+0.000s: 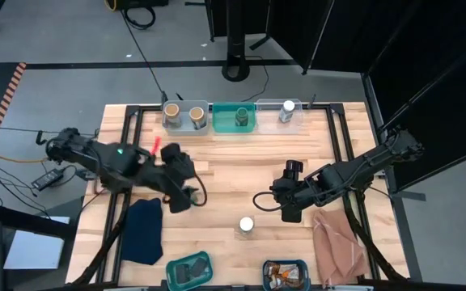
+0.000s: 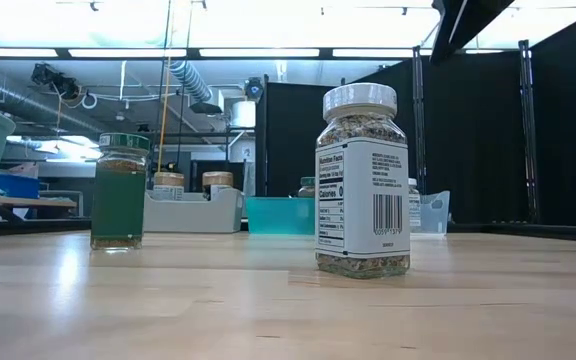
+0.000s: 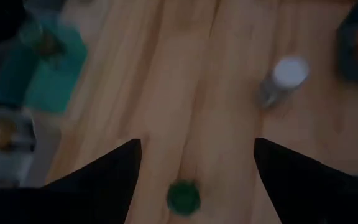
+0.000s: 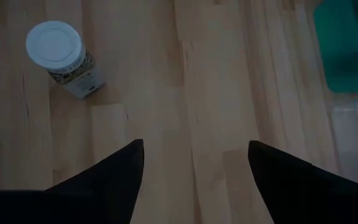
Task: Sort spices by type
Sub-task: Put the green seasoning bottle into the green bin
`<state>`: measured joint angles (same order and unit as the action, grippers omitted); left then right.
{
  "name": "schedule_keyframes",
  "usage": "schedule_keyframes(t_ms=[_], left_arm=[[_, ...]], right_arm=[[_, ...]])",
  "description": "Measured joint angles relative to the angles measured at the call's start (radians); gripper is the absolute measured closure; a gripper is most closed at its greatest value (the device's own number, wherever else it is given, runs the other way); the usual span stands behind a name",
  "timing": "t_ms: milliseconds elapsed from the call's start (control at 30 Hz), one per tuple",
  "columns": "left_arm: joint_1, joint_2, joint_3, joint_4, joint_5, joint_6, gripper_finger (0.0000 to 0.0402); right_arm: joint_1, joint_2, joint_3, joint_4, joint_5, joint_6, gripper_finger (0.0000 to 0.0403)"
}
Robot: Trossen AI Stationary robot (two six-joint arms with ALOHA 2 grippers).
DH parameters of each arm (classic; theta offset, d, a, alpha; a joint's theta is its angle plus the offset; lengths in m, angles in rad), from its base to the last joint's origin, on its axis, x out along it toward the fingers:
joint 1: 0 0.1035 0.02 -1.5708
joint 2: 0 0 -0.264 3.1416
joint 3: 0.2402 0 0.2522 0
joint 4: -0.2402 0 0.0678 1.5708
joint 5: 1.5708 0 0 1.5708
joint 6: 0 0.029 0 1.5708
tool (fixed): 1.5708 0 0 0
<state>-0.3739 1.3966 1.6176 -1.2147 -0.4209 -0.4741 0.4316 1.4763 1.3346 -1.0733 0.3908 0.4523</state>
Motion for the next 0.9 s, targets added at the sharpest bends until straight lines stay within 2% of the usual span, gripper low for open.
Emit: schedule_keyframes(t_ms=[400, 567, 900], left_arm=[[-0.035, -0.005, -0.34, 0.153, 0.031, -0.117, 0.0085], [-0.032, -0.02, -0.434, 0.218, 0.087, -0.128, 0.0085], [0.01, -0.112, -0.542, 0.246, 0.105, -0.139, 0.0085]], right_arm=[[0.0, 0.0, 0.0, 0.002, 0.0, -0.028, 0.0109], [0.0, 0.0, 0.0, 0.002, 0.0, -0.028, 0.0108], [0.0, 0.0, 0.0, 0.0, 0.0, -0.029, 0.0111]])
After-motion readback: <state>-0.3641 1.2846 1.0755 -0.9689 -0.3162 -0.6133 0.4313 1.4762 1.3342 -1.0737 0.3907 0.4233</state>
